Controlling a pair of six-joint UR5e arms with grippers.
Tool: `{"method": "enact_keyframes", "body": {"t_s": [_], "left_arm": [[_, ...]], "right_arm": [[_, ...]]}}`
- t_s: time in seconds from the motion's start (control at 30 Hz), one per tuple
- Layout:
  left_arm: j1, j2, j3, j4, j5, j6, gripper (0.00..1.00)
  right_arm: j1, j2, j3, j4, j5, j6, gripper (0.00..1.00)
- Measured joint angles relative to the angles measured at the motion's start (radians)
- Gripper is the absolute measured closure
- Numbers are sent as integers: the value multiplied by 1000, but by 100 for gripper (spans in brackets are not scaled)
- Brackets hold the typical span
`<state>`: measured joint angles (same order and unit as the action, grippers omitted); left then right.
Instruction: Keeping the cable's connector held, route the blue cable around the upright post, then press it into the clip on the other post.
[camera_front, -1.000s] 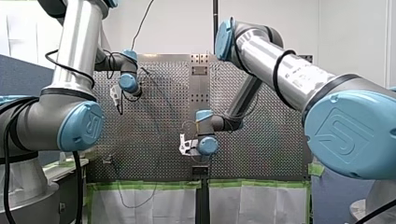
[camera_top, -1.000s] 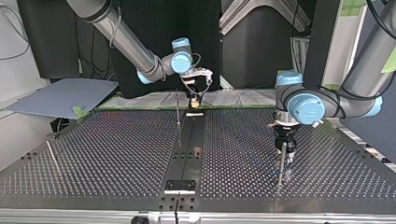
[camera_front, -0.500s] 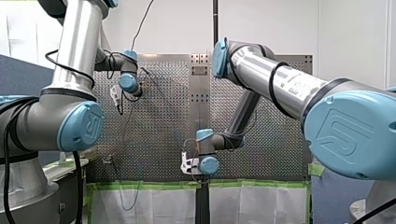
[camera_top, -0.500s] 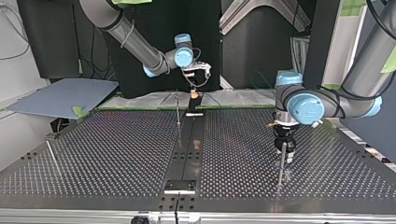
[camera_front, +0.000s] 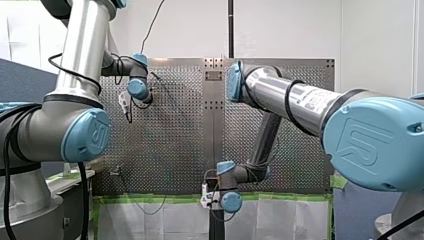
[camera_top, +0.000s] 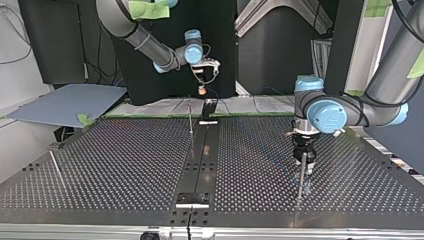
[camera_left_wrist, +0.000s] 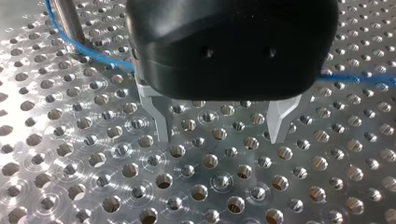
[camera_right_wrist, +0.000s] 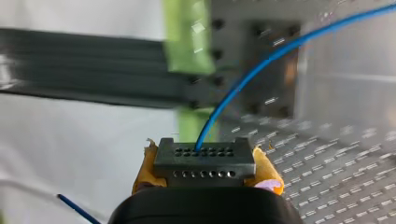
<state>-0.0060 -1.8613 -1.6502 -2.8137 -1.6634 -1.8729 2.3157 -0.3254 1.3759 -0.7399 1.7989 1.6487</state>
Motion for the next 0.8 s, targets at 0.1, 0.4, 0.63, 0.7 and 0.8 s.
{"method": "enact_keyframes", "body": {"t_s": [0.1, 0.4, 0.63, 0.7, 0.8], "left_arm": [[0, 0, 0, -1, 0, 0, 0], [-1, 0, 0, -2, 1, 0, 0], [-2, 0, 0, -4, 1, 0, 0], [-2, 0, 0, -4, 0, 0, 0], [-2, 0, 0, -5, 0, 0, 0]], "right_arm": [[-9, 19, 20, -30, 0, 6, 100], [-37, 28, 68, -85, 0, 3, 100], [-45, 28, 93, -101, 2, -6, 100], [-45, 28, 104, -109, 3, -9, 100], [-45, 24, 125, -126, 5, -15, 100]]}}
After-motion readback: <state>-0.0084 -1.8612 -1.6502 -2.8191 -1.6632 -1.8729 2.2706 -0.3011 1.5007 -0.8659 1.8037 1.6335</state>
